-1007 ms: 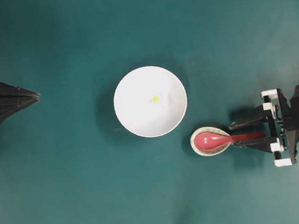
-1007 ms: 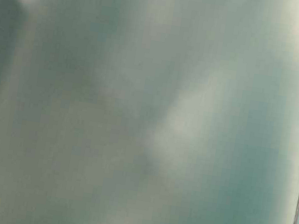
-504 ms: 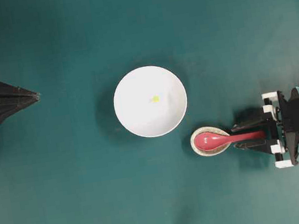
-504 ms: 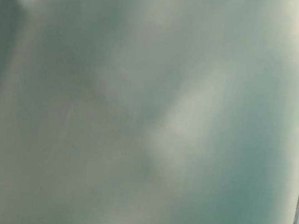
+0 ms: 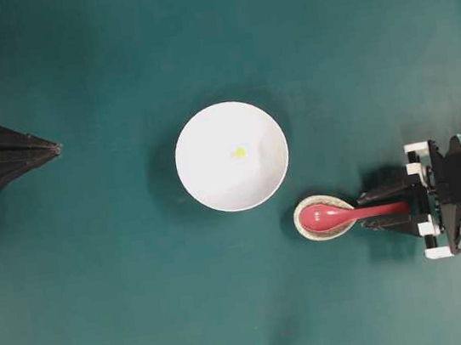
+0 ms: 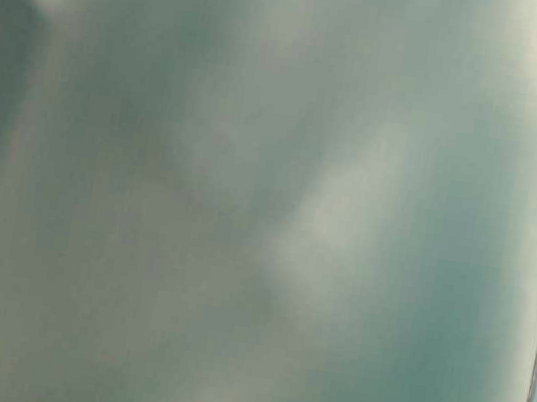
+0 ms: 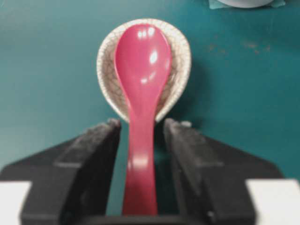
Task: Scoop the yellow hexagonal prism block from the bowl with a spoon using the right arm.
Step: 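Lift the red spoon and carry it over the white bowl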
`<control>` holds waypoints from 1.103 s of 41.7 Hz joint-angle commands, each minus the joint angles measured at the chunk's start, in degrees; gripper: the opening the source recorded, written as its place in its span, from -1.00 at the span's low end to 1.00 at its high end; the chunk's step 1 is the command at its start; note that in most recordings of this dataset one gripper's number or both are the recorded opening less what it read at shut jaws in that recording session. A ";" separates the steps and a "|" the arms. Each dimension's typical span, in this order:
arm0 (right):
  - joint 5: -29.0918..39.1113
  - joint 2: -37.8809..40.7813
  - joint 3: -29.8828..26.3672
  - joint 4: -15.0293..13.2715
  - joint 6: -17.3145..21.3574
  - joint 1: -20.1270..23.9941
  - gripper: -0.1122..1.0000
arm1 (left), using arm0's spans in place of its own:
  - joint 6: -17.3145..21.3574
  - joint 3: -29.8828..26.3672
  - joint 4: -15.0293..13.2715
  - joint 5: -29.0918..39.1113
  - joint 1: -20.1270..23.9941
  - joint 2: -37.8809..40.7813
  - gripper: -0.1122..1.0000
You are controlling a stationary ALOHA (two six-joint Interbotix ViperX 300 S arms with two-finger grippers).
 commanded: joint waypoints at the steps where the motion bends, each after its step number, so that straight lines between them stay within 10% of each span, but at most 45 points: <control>1: -0.26 -0.62 -0.35 0.00 0.09 0.35 0.04 | -0.09 -0.97 0.09 -0.26 0.00 0.44 -0.80; 8: -0.35 -0.62 -0.44 0.00 0.09 0.35 -0.38 | 0.00 -0.97 0.09 -0.26 0.00 0.35 -0.80; 31: 2.90 -15.91 -0.09 0.00 -5.36 -1.93 -0.38 | -0.09 -1.05 0.09 -0.26 0.00 0.09 -0.80; 46: 35.68 -34.98 -6.68 -0.09 -17.58 -17.93 -0.38 | -0.09 -0.97 0.09 -0.26 0.00 0.09 -0.80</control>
